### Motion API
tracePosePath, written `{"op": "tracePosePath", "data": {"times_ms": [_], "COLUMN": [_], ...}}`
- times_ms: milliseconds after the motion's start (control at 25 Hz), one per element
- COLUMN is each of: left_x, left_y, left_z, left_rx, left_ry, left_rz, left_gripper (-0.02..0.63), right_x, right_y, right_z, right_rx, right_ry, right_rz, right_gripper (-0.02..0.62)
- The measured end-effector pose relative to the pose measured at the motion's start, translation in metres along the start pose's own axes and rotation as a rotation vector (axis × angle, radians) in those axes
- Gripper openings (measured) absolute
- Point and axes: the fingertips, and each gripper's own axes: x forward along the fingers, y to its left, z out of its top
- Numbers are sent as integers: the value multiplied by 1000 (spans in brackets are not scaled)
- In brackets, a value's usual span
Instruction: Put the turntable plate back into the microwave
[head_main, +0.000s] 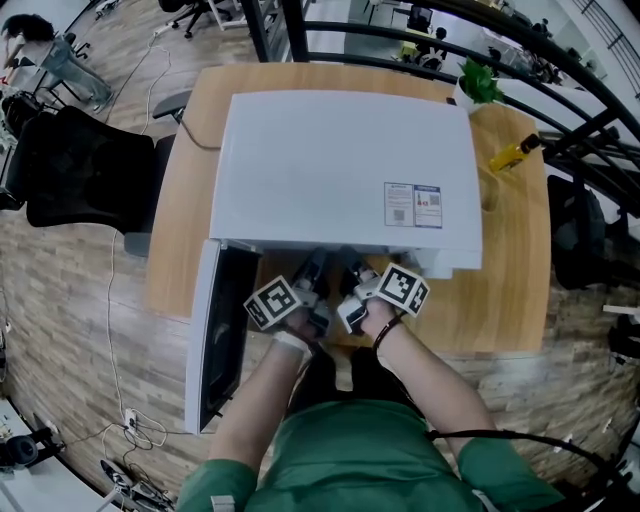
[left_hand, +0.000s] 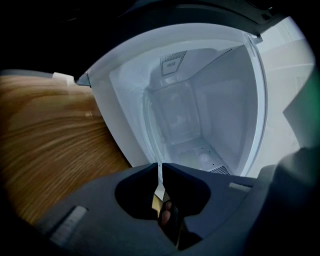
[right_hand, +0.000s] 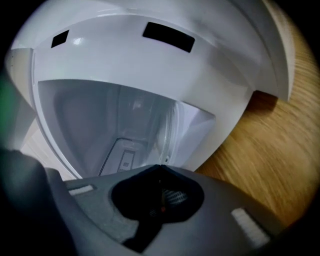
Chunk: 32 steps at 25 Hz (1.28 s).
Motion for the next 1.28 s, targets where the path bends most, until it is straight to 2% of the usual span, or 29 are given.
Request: {"op": "tracePosePath", "data": {"times_ms": [440,640,840,960,1160,1280], "left_x": [-6,-16,-39,-54,-75,-84], "left_y": [-7,-17,-32,-47,-90,-117], "left_z": [-13,-23,-39,-44,-48,-48], "left_rx": [27,75,149,230,484,576], "left_ry": [40,76,125,125,118,113], "left_rz": [-1,-13,-20,-23,-29,-53], "left_gripper": [37,37,37,37,37,37], "right_x": [-10,-24,-47,-67,-93,-103], "right_y": [-1,7,27,40,69,88], "right_z": [-6,-17,-21,-20,-31,-38], "right_rx": [2,-38,-145,-237,-510,-644], "right_ry": [12,35,56,74,125,144], "right_rz": [0,7,17,23,41,39], "right_gripper": [3,3,3,3,3,3]}}
